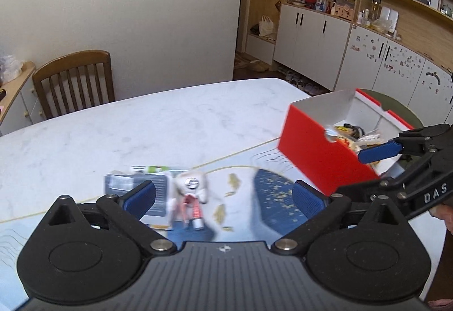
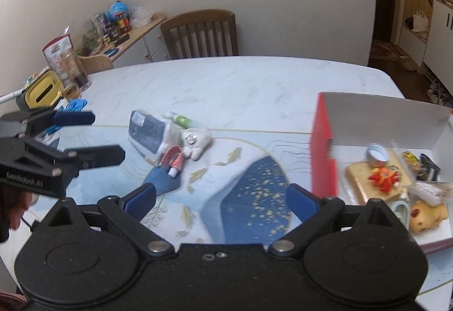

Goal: Organize objects
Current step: 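Withdraw both grippers from the box toward the remaining table items, then grasp the blue-and-white wipe packet with the left gripper while the right gripper grasps the red-and-white tube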

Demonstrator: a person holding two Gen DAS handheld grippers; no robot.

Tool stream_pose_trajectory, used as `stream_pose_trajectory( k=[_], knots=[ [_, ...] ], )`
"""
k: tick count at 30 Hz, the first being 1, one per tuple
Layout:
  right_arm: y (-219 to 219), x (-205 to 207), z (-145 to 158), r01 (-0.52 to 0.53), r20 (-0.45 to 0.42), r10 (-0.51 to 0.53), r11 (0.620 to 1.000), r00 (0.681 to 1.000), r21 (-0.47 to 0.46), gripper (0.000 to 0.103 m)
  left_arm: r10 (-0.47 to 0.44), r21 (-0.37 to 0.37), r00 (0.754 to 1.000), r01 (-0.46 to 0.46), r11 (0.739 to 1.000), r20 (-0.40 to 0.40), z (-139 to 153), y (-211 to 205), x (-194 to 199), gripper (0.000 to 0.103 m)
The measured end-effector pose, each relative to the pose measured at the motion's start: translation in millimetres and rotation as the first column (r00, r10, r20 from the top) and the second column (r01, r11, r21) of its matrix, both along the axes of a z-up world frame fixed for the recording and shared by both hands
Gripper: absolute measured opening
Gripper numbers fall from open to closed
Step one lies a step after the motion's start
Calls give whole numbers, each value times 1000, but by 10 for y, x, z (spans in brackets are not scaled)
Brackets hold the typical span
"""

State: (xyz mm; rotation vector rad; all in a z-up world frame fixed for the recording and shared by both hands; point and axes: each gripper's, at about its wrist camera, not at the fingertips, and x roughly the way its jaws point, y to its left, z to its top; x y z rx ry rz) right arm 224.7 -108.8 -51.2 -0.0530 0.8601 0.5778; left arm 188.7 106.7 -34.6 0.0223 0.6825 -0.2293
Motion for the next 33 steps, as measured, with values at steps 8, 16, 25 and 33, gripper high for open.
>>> stream_pose_trajectory(
  k=[8, 16, 25, 33],
  knots=[
    [378, 38, -120, -14, -33, 14, 1000, 999, -7, 98, -42, 69, 999, 44, 997, -27, -209, 488, 133, 103],
    [767, 174, -316, -17, -76, 16, 1000, 997, -15, 98, -84, 131, 993, 95, 987, -83, -475, 828, 420, 103],
    [1098, 397, -571, -12, -123, 2, 996, 992, -85, 97, -128, 146, 986, 143, 979, -104, -792, 1067, 751, 103],
    [1273, 598, -751, -14, -153, 1, 996, 988, -87, 93, -97, 47, 986, 104, 993, -135, -961, 1251, 1036, 103]
  ],
)
